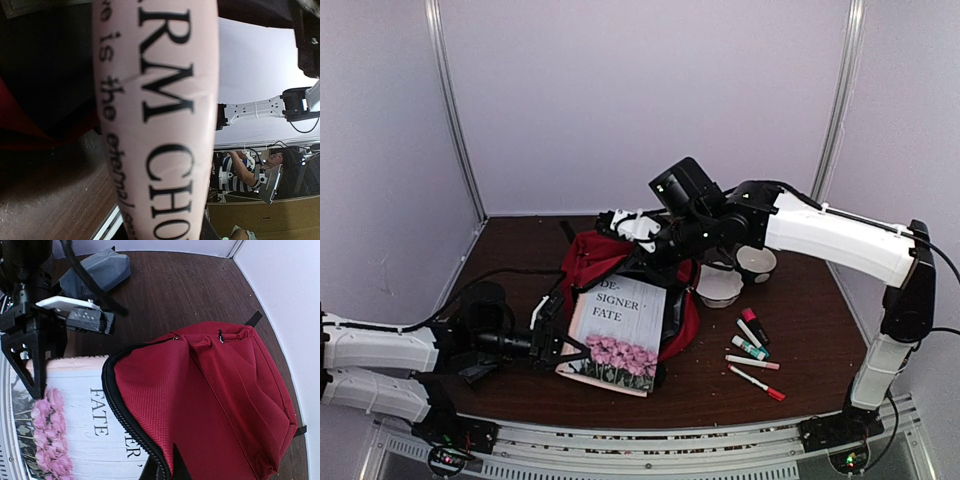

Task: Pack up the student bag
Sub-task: Place the book in the largest pocket of the bag.

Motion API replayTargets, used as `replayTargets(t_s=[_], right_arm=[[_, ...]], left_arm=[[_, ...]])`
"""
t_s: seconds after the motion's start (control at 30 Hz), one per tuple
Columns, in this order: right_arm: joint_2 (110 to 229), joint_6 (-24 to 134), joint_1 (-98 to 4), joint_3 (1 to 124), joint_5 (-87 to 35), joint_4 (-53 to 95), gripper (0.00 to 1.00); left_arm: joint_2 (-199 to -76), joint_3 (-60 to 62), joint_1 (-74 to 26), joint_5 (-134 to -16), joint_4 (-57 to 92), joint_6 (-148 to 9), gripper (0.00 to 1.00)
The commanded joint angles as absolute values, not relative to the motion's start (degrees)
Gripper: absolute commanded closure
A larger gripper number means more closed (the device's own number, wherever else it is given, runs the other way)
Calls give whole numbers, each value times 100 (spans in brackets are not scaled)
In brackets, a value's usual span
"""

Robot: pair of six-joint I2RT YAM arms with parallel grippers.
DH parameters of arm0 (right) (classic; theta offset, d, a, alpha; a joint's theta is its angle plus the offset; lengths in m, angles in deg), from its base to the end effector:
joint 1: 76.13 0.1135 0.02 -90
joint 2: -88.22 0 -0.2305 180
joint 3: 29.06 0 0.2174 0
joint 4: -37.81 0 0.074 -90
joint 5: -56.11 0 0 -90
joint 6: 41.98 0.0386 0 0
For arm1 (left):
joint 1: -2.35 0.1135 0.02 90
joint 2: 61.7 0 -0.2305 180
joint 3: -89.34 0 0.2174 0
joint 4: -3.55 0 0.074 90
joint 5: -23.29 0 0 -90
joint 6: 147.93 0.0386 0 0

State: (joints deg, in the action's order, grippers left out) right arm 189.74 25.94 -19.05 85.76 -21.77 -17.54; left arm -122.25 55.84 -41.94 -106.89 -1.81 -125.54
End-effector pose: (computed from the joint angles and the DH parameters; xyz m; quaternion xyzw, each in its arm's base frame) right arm 0.1892 0.3071 0.3145 -0.6120 0.6730 0.2135 0.3564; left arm 0.1232 -0.1550 0.1771 0.0318 0.8001 -0.5960 0.0597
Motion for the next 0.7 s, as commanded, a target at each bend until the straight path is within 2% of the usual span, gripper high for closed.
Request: replayTargets(t_s=[0.0,0.4,0.67], right_arm=[[18777,2673,-1801,8783,-1867,-1604,100],[18842,2778,-1655,9025,-1556,-1653,100],[18754,2745,-1618,8750,-1417,-1558,100]], left_arm=[[-12978,5468,-4143,-10764,-1788,-12667,75],[-14478,4955,-4121,-10292,-2803,-12732,74],[-14846,5003,-3620,-9998,-3074,-12711,74]])
